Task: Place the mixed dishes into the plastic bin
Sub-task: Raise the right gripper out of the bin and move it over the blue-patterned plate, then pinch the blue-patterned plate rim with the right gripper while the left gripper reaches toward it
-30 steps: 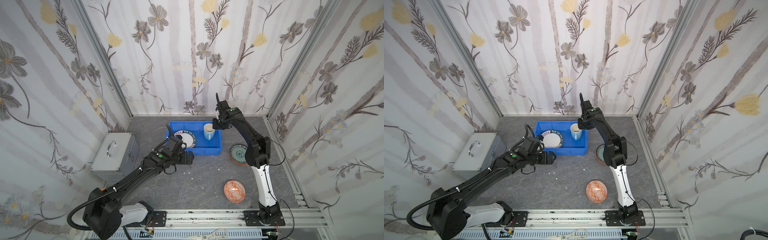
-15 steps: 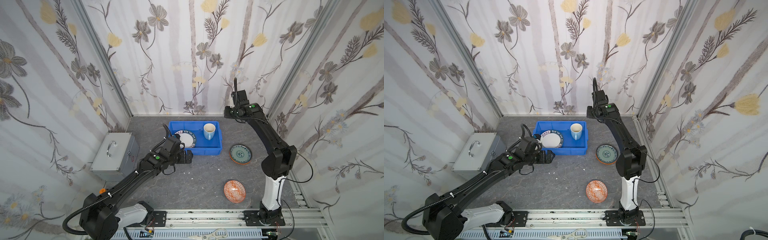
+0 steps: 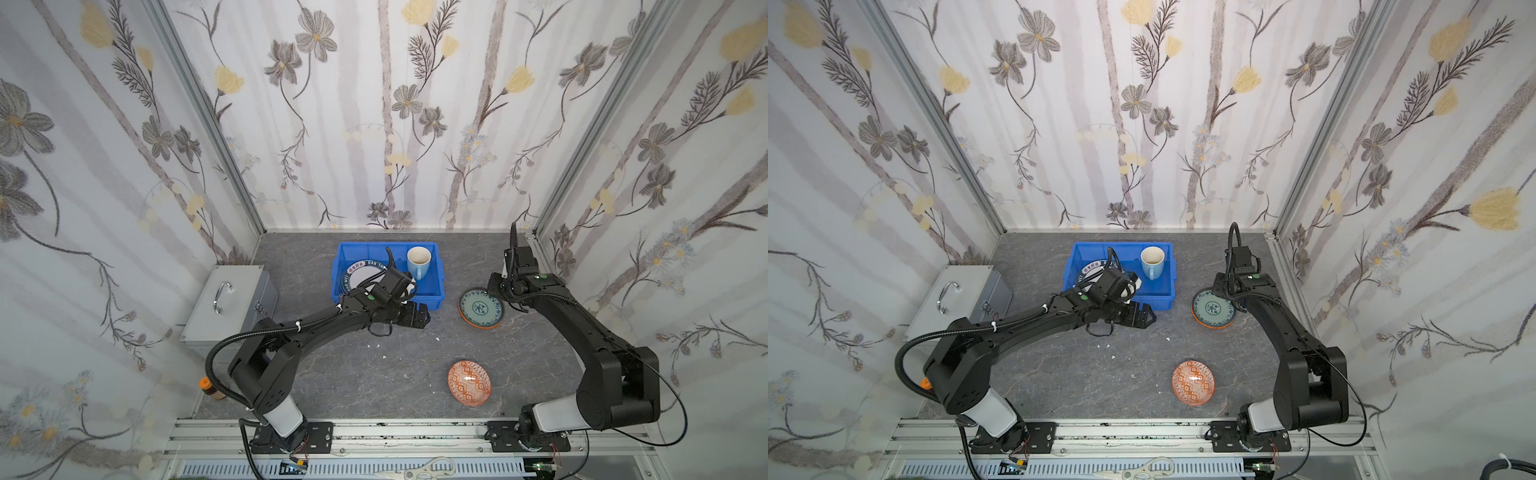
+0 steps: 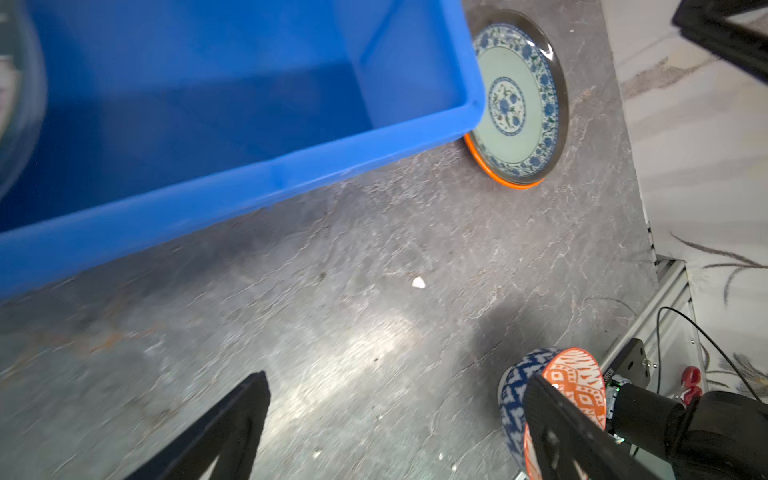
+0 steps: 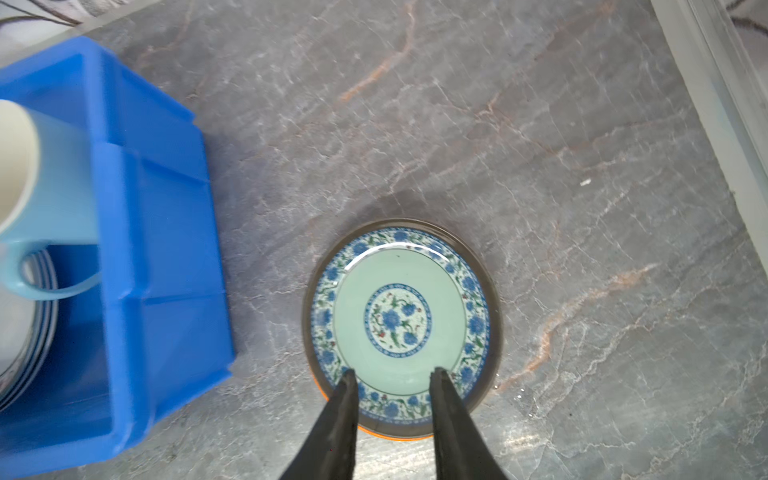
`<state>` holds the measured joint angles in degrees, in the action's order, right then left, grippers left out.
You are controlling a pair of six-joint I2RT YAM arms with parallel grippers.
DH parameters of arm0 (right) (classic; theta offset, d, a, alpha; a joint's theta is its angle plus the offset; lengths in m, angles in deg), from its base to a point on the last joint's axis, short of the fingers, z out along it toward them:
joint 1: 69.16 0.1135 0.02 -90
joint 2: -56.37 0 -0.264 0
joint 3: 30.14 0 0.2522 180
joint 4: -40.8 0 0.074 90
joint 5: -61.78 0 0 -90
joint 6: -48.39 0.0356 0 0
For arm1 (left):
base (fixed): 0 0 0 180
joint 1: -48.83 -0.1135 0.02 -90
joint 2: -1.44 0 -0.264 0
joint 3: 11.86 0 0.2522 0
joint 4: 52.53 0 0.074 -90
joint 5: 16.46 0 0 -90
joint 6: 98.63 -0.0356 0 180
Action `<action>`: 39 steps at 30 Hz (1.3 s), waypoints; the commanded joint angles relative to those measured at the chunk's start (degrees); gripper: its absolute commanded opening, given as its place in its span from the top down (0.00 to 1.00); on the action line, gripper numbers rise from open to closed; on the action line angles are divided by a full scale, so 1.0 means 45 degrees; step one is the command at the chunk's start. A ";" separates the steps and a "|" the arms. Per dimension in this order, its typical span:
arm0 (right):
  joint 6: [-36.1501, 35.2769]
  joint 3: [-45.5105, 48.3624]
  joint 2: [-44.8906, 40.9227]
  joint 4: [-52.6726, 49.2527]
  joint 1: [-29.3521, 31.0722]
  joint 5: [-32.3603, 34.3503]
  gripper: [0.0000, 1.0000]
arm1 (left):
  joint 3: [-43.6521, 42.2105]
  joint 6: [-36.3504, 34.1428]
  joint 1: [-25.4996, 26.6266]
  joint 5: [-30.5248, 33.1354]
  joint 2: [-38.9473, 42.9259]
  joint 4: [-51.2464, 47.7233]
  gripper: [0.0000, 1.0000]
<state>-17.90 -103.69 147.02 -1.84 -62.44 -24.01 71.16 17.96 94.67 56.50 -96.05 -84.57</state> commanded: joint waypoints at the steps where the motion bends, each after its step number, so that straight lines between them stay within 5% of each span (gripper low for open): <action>1: 0.0483 0.0837 -0.0225 0.1721 -0.0569 -0.0657 0.71 | 0.1568 -0.0248 0.0563 -0.0510 -0.1267 0.0283 0.03; 7: 0.0573 0.1903 -0.0104 0.2985 -0.1483 -0.1701 0.74 | 0.6249 -0.0800 0.1237 -0.0291 -0.4116 -0.1867 0.06; 16: 0.0152 0.1949 0.0662 0.3556 -0.2237 -0.2510 0.76 | 1.2260 -0.1436 0.1746 0.0436 -0.8195 -0.5275 0.26; 22: 0.0079 0.1992 0.1041 0.3788 -0.2553 -0.2855 0.76 | 1.3838 -0.1717 0.1772 0.0879 -0.9314 -0.6222 0.40; 39: 0.0143 0.2276 0.2162 0.4064 -0.2704 -0.2244 0.78 | 1.2633 -0.1853 0.1384 0.0546 -0.8567 -0.5577 0.33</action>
<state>-17.20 -93.33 155.92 14.40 -74.53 -35.16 128.53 9.41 100.94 59.98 -135.55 -111.23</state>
